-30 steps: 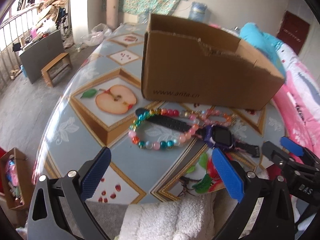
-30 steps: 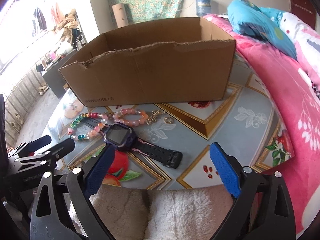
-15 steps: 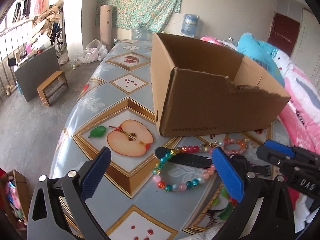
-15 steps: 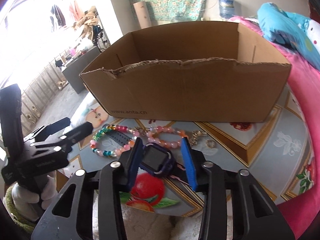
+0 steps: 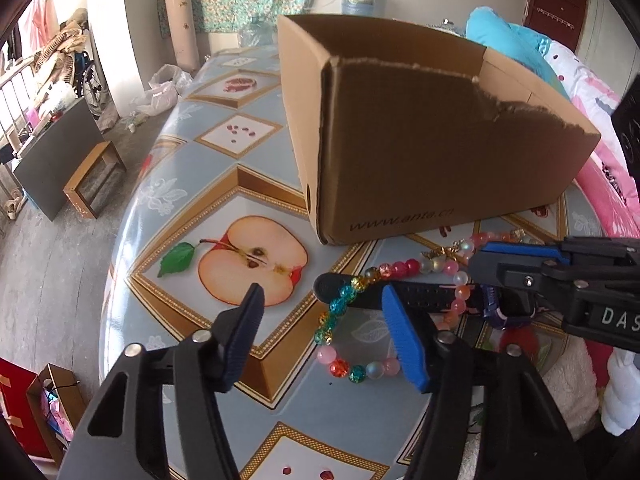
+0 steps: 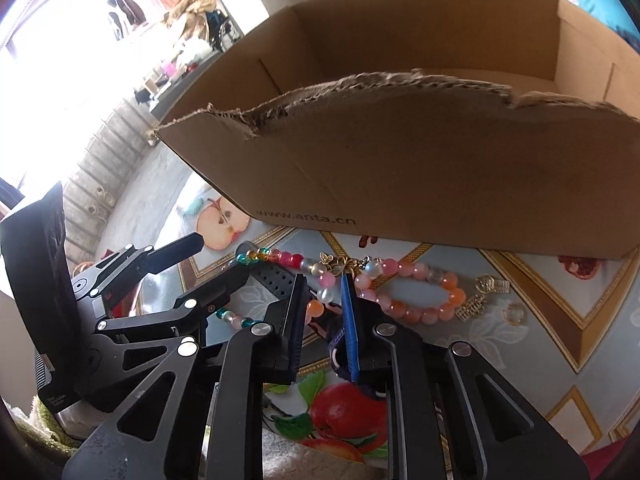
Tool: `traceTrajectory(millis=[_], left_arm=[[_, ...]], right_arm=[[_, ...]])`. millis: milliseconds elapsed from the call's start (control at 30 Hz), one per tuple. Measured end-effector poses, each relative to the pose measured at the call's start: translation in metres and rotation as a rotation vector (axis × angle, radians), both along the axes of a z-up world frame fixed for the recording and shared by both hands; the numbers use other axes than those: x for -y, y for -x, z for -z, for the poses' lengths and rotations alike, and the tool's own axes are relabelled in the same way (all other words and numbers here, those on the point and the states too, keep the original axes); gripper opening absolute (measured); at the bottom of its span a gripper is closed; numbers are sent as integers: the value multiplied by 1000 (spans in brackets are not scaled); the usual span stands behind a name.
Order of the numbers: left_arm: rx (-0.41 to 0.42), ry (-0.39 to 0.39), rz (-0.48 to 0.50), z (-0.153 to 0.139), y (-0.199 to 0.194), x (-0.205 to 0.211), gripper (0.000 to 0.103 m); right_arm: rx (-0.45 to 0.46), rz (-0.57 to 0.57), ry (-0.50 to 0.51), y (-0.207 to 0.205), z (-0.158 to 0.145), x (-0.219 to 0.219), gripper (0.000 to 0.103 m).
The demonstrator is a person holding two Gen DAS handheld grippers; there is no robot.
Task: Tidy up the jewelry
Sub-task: 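Close the right gripper on the multicolour bead bracelet, then carry the multicolour bracelet into the box and open the right gripper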
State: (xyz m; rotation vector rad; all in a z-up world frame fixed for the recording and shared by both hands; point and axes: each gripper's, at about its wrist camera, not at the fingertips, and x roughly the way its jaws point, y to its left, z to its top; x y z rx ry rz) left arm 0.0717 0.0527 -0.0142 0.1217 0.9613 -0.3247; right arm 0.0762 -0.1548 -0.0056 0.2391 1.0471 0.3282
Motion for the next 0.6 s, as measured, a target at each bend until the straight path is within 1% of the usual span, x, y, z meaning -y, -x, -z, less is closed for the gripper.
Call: traceTrajectory(millis=[133,233,300,433,500,533,600], left_arm=[[-41,-6,21,7,-5,1,49],[-38,-28,34,8,-6,3,46],[-40,-29,42,8,-8,3,44],[-44,-14,49,8,-8,4,38],[-47,-3,54,7,-9,5,30],[-49,5,57,7,-9,6,24],[-41,-4,54,6,-8,8,19]], right_arm=[[-38,-25,36,-13,7,-10,16],[-64,-40,67,-23,12,-19,16],[-76,-50,81,-27,16,-25,16],[-64,-67,124,-34,19,-41,14],[-57,-79,155,-40,24,-49,11],[-51,-84,166,-42,25,-54,11],[-42,-88,171,-41,25,-56,8]])
